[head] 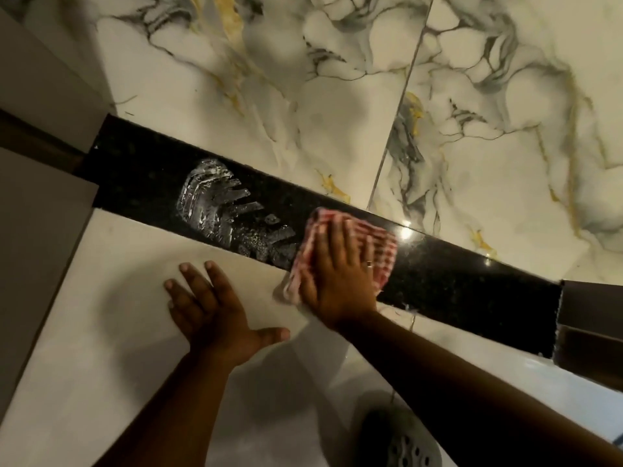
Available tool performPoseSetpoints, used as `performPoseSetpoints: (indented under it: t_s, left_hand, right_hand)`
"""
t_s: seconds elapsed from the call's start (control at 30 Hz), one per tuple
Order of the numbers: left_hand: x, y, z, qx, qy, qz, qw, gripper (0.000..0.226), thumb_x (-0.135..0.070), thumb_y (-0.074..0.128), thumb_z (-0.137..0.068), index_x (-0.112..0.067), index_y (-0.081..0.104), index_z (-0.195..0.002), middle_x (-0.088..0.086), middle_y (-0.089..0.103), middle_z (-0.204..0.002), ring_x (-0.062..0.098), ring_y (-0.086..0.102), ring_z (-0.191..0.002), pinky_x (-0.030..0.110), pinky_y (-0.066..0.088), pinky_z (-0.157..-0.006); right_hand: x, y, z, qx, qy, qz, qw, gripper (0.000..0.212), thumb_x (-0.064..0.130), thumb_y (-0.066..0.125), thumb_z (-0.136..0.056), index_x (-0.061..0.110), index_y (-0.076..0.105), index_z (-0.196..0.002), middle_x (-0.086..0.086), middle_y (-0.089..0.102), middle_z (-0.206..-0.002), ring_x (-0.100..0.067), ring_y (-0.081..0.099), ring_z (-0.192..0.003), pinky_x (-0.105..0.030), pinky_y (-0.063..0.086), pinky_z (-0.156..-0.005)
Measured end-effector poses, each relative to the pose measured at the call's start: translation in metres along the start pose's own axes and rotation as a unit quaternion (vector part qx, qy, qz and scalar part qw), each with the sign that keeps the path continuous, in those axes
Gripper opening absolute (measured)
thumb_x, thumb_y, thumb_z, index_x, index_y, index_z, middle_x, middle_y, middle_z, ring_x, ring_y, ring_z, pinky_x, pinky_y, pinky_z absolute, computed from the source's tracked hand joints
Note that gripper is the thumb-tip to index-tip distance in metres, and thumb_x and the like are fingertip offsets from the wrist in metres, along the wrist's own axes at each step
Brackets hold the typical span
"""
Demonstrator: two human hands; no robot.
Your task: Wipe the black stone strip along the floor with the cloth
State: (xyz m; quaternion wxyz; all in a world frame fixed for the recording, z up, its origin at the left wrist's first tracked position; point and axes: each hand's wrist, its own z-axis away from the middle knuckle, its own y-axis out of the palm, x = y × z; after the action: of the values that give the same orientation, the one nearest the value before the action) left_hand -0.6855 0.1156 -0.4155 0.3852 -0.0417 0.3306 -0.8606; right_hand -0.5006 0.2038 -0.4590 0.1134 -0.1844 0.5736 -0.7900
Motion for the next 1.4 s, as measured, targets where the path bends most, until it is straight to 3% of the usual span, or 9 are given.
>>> performPoseSetpoints:
  t_s: [0.17, 0.33, 0.47, 0.6, 0.8, 0.93, 1.1, 1.23, 1.4]
  left_hand:
    - [0.009, 0.007, -0.002, -0.015, 0.01, -0.023, 1.0, 0.176, -0.095, 0.066, -0.028, -0.019, -0.056, -0.129, 0.012, -0.068, -0.13, 0.037, -0.067, -0.114, 0.061, -0.014, -0.117]
    - [0.018, 0.023, -0.001, -0.084, 0.051, -0.028, 0.995, 0.169, -0.108, 0.036, -0.029, -0.01, -0.029, -0.151, 0.02, -0.038, -0.157, 0.043, -0.04, -0.142, 0.058, -0.009, -0.119]
    - [0.04, 0.028, -0.003, -0.179, 0.06, -0.049, 0.981, 0.139, -0.099, 0.029, -0.064, 0.005, 0.013, -0.155, 0.033, 0.01, -0.163, 0.049, 0.011, -0.151, 0.059, 0.014, -0.12]
    - [0.077, 0.018, -0.015, -0.304, 0.021, -0.056, 0.951, 0.115, -0.083, 0.037, -0.082, 0.005, 0.019, -0.153, 0.034, 0.017, -0.16, 0.05, 0.019, -0.148, 0.06, 0.02, -0.118]
    - [0.091, 0.006, -0.024, -0.356, 0.016, -0.056, 0.933, 0.114, -0.081, 0.038, -0.079, 0.004, 0.019, -0.152, 0.033, 0.018, -0.159, 0.048, 0.018, -0.149, 0.06, 0.019, -0.119]
    - [0.095, 0.002, -0.028, -0.364, 0.007, -0.072, 0.929, 0.117, -0.084, 0.037, -0.077, 0.003, 0.019, -0.152, 0.032, 0.02, -0.159, 0.047, 0.018, -0.149, 0.059, 0.017, -0.119]
    - [0.095, 0.001, -0.028, -0.354, 0.003, -0.08, 0.932, 0.118, -0.085, 0.036, -0.077, 0.004, 0.017, -0.154, 0.03, 0.016, -0.162, 0.044, 0.013, -0.152, 0.056, 0.01, -0.122]
    - [0.095, 0.002, -0.028, -0.358, 0.011, -0.067, 0.931, 0.118, -0.084, 0.036, -0.078, 0.003, 0.017, -0.155, 0.029, 0.015, -0.163, 0.043, 0.01, -0.153, 0.056, 0.009, -0.123]
    - [0.098, 0.003, -0.029, -0.362, 0.015, -0.059, 0.93, 0.118, -0.085, 0.033, -0.078, 0.002, 0.016, -0.155, 0.028, 0.015, -0.164, 0.043, 0.01, -0.154, 0.057, 0.009, -0.123]
  right_hand:
    - [-0.062, -0.006, 0.037, 0.023, -0.192, 0.079, 0.978, 0.077, 0.061, 0.029, -0.095, 0.017, 0.018, -0.158, -0.011, 0.014, -0.164, -0.03, 0.004, -0.152, -0.069, 0.017, -0.117]
    - [-0.08, -0.013, 0.03, -0.01, 0.134, 0.006, 0.991, 0.078, 0.06, 0.014, -0.098, 0.015, 0.002, -0.16, -0.012, -0.003, -0.168, -0.031, -0.005, -0.155, -0.05, -0.015, -0.121]
    - [-0.032, -0.014, -0.011, -0.043, 0.336, -0.087, 0.937, 0.082, 0.061, 0.008, -0.095, 0.011, -0.001, -0.16, -0.018, -0.002, -0.168, -0.036, -0.004, -0.154, -0.056, -0.008, -0.121]
    - [-0.027, -0.009, 0.007, -0.002, 0.02, 0.015, 1.0, 0.075, 0.059, 0.014, -0.101, 0.014, 0.006, -0.16, -0.014, 0.001, -0.167, -0.037, -0.002, -0.154, -0.058, -0.005, -0.121]
    - [-0.071, -0.018, 0.01, 0.064, -0.333, 0.135, 0.931, 0.076, 0.066, 0.011, -0.098, 0.02, 0.025, -0.157, -0.011, 0.025, -0.161, -0.034, 0.017, -0.15, -0.056, 0.007, -0.119]
    - [-0.052, -0.023, -0.01, 0.01, -0.062, 0.062, 0.996, 0.074, 0.06, 0.013, -0.099, 0.017, 0.013, -0.159, -0.013, 0.014, -0.167, -0.033, 0.005, -0.154, -0.057, -0.001, -0.122]
    - [0.023, -0.023, -0.051, -0.035, 0.279, -0.069, 0.957, 0.082, 0.059, 0.008, -0.095, 0.011, 0.001, -0.16, -0.016, -0.003, -0.169, -0.033, -0.006, -0.154, -0.059, -0.002, -0.122]
    - [0.062, -0.01, -0.027, 0.003, -0.039, -0.001, 0.999, 0.074, 0.055, 0.018, -0.101, 0.01, 0.012, -0.159, -0.016, 0.004, -0.166, -0.037, 0.002, -0.153, -0.059, -0.002, -0.121]
    - [0.031, -0.006, -0.02, 0.038, -0.344, 0.104, 0.933, 0.08, 0.061, 0.036, -0.091, 0.015, 0.028, -0.156, -0.013, 0.022, -0.162, -0.034, 0.019, -0.151, -0.056, 0.007, -0.12]
